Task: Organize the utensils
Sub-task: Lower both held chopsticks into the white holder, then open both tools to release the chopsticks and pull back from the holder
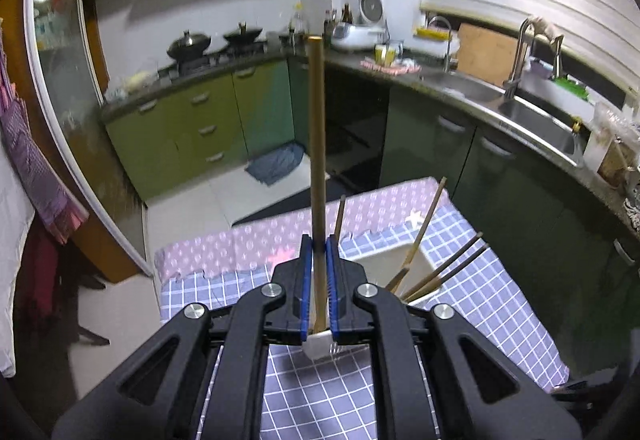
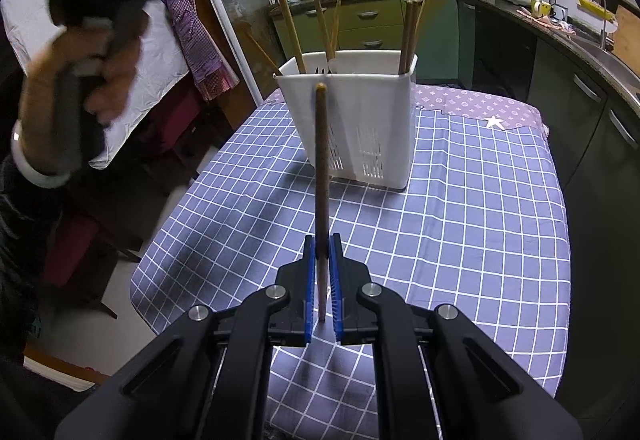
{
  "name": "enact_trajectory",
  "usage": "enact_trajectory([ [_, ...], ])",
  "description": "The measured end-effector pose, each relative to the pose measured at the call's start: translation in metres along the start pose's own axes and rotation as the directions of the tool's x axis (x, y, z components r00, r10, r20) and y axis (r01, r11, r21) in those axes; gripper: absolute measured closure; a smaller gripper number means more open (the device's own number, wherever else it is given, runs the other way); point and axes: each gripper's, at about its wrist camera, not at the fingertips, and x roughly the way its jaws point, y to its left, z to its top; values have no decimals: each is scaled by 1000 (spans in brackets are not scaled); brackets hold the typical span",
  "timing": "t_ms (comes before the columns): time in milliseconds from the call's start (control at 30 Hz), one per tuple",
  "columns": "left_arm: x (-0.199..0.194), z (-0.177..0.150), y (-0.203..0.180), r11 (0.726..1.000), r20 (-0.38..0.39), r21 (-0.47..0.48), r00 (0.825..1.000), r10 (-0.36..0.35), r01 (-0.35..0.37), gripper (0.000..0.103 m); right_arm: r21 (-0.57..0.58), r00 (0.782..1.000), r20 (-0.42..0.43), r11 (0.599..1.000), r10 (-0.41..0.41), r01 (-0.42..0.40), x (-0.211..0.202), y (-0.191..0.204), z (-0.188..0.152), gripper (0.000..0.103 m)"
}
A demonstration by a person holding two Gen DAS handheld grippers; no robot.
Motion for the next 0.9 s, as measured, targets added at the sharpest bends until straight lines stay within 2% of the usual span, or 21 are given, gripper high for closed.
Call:
enact_trajectory([
  [67, 4, -5, 3, 1000, -12, -9, 1000, -1, 1, 79, -1, 1000, 17, 1000, 0, 0, -7, 0, 4, 95],
  [100, 3, -7, 4, 1000, -8, -14, 1000, -3, 3, 64, -3, 1000, 29, 1000, 0, 1, -11, 1, 7, 95],
  [133, 0, -9, 7, 1000, 5, -19, 1000, -2, 2, 60, -5, 999, 41, 1000, -3, 3, -16, 1, 11, 95],
  [300, -30, -15, 22, 997, 70, -73, 997, -28, 33, 59, -19, 989, 148, 1000, -21, 24, -48, 4, 42, 95],
  [367, -51, -24, 32, 992, 114, -119, 993, -37, 51, 52, -19, 976, 217, 999, -24, 29, -67, 5, 60, 95],
  [433, -66, -35, 41, 986, 149, -153, 988, -38, 61, 38, -22, 954, 299, 999, -18, 26, -86, 7, 82, 95],
  [467, -77, -45, 46, 983, 172, -173, 985, -33, 63, 37, -22, 945, 327, 999, -17, 25, -92, 7, 90, 95],
  [533, -96, -68, 50, 980, 210, -191, 978, -8, 49, 36, -11, 914, 405, 999, -29, 37, -103, 5, 113, 95],
  [567, -103, -79, 52, 980, 225, -198, 974, 8, 38, 34, -7, 906, 421, 999, -31, 37, -105, 4, 121, 95],
  [633, -116, -103, 53, 978, 251, -208, 966, 64, -11, 21, 9, 897, 439, 999, -52, 54, -99, -1, 143, 95],
  [700, -125, -125, 50, 977, 264, -207, 959, 100, -45, 12, 27, 901, 423, 996, -93, 90, -84, -5, 157, 95],
  [767, -133, -146, 48, 973, 268, -220, 954, 132, -72, 12, 40, 917, 379, 992, -125, 119, -62, -10, 166, 95],
  [833, -135, -162, 49, 968, 254, -242, 958, 133, -70, 10, 56, 939, 315, 990, -140, 129, -33, -15, 167, 95],
  [900, -135, -172, 50, 962, 233, -267, 965, 119, -54, 10, 69, 949, 277, 988, -150, 137, -14, -18, 166, 95],
])
